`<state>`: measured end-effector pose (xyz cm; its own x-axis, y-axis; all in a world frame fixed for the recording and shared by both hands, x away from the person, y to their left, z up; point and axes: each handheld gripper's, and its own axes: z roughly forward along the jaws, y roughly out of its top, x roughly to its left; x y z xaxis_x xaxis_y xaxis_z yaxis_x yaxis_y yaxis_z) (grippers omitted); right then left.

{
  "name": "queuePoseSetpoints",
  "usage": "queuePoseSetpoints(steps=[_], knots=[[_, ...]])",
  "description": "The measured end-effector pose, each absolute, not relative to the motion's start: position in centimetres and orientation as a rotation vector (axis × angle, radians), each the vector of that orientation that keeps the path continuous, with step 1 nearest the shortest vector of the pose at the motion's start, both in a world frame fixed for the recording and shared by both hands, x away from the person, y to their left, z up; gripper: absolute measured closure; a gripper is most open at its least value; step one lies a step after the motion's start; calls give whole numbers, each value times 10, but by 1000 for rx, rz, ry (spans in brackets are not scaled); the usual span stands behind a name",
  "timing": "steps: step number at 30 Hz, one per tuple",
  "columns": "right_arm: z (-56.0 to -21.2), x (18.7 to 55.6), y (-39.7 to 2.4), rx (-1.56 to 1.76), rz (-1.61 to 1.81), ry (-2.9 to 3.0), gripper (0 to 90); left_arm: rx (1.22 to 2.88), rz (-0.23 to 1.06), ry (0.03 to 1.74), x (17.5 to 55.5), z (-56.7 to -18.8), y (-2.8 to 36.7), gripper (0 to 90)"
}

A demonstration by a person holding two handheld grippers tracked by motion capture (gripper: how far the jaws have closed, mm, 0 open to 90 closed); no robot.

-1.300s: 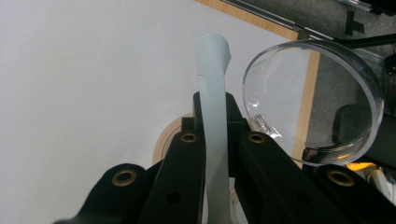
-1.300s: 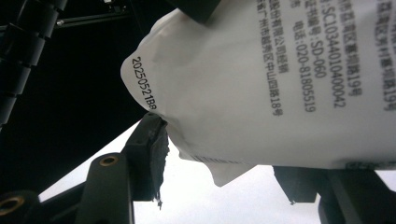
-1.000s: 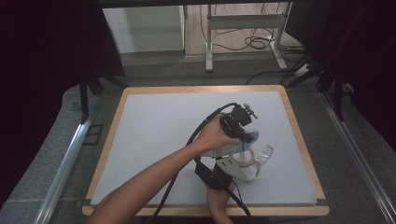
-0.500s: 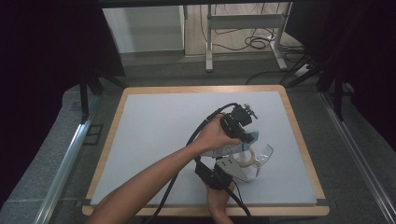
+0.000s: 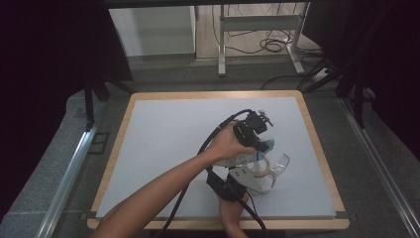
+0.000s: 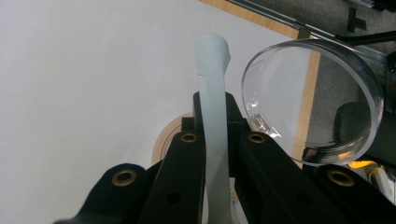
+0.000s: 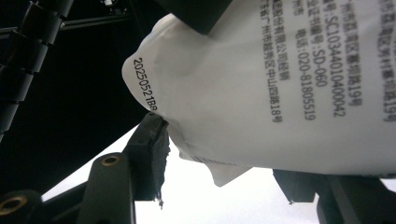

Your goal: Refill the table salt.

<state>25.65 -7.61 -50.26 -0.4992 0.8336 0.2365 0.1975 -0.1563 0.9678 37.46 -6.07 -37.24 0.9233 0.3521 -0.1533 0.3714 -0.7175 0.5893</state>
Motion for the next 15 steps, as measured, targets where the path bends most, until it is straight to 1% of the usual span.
queuePoseSetpoints(steps=[15], knots=[[-502,257,-76,1174,1703,1624,432,2437,-41,511,375,-372,-61,900]])
